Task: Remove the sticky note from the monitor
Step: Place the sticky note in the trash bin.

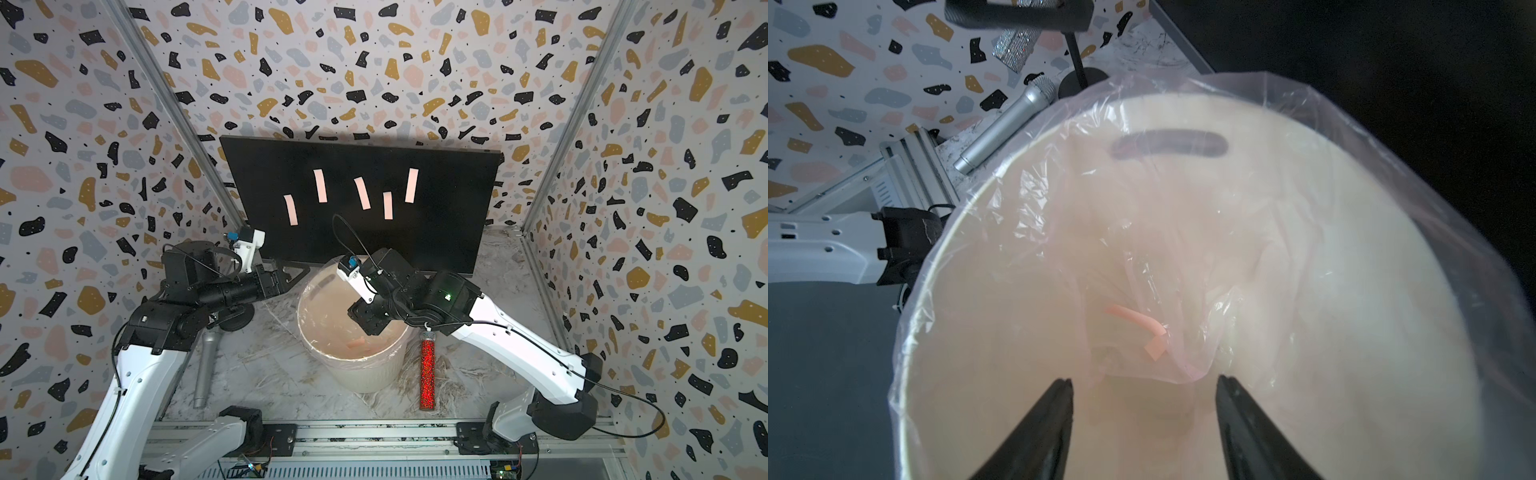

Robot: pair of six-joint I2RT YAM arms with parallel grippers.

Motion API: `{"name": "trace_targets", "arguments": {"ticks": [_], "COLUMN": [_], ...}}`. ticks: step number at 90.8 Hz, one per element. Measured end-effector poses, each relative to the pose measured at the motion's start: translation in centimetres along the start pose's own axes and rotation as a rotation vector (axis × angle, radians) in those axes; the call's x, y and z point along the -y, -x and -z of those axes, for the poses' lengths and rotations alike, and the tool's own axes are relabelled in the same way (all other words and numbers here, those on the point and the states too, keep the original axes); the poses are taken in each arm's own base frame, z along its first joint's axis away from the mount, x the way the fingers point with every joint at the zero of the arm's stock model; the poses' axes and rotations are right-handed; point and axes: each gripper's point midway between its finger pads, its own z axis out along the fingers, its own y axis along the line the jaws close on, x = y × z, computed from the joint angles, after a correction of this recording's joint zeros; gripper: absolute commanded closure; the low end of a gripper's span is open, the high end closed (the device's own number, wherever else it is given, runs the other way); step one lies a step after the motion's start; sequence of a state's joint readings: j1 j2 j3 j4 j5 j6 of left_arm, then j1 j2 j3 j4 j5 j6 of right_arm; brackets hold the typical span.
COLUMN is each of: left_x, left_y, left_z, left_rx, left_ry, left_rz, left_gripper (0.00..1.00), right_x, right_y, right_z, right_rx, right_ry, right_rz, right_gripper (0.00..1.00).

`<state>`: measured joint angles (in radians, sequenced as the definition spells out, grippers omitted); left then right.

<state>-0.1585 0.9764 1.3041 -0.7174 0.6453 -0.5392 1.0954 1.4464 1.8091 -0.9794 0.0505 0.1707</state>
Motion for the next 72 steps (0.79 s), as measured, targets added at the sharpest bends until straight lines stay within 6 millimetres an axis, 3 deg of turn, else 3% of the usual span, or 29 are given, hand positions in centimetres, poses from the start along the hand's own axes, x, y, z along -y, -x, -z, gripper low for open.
{"name": "trace_targets", "arguments": {"ticks": [20, 35, 53, 72], "left_x": [0.0, 0.0, -0.1, -0.2], "left_y": [0.0, 0.0, 0.0, 0.0], "left_z": [0.0, 0.0, -0.1, -0.2], "left_rx": [0.0, 0.0, -0.002, -0.006], "left_ry": [0.0, 0.0, 0.001, 0.003], "left_rz": [0.0, 0.001, 0.002, 0.005], "left_gripper": [0.01, 0.01, 0.0, 0.01], "right_x": [1.3, 4.4, 7.7, 10.8], "right_y": [2.6, 4.4, 5.7, 6.0], "right_z": [2.3, 4.2, 5.8, 5.1], "right_rx": [0.089, 0.151, 0.201, 0.199], "right_ry": [-0.062, -0.131, -0.189, -0.187], "right_rz": [0.013, -0.036, -0.105, -0.217], "right_gripper": [0.13, 0.06, 0.0, 0.0]}}
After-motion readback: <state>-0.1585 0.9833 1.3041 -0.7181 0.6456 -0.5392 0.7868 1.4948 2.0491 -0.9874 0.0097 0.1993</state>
